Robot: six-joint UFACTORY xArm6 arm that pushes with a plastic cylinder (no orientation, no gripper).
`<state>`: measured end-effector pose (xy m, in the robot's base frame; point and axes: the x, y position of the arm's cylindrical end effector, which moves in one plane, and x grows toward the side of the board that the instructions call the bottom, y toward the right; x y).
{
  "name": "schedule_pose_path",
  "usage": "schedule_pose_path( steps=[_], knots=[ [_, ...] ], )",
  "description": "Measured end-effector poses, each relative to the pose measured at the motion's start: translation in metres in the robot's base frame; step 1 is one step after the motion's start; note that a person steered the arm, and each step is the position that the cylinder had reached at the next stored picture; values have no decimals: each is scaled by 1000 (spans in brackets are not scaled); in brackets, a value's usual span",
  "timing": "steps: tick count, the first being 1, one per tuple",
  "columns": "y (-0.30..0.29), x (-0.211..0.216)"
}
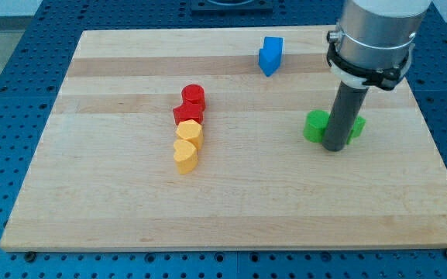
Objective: Push the blue cube along with blue tringle towards the center
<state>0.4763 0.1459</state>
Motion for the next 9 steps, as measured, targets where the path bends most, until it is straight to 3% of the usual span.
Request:
schedule_pose_path(
  steps=[2, 4, 5, 9],
  knots=[
    [1, 23],
    [88, 21],
    [108, -11],
    [92, -200]
  ],
)
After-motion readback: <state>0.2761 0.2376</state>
